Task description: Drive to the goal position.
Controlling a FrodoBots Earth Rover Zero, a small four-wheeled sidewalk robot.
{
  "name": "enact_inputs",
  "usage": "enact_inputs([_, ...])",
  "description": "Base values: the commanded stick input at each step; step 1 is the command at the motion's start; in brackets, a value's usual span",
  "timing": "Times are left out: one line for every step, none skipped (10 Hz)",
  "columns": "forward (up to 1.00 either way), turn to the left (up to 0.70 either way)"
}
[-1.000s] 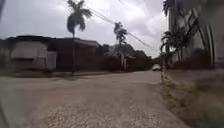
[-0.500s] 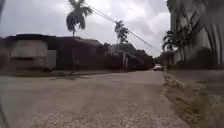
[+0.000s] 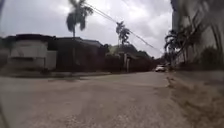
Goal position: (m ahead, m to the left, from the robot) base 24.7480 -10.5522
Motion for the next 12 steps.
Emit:
enact_inputs([0.5,-0.5])
enact_inputs([0.5,-0.5])
enact_inputs([0.5,-0.5])
enact_inputs([0.5,-0.34])
enact_inputs([0.5,-0.08])
enact_inputs([0.5,0.0])
enact_inputs([0.5,0.0])
enact_inputs([0.5,0.0])
enact_inputs([0.5,0.0])
enact_inputs([0.5,-0.16])
enact_inputs([0.5,-0.5])
enact_inputs([0.5,-0.5])
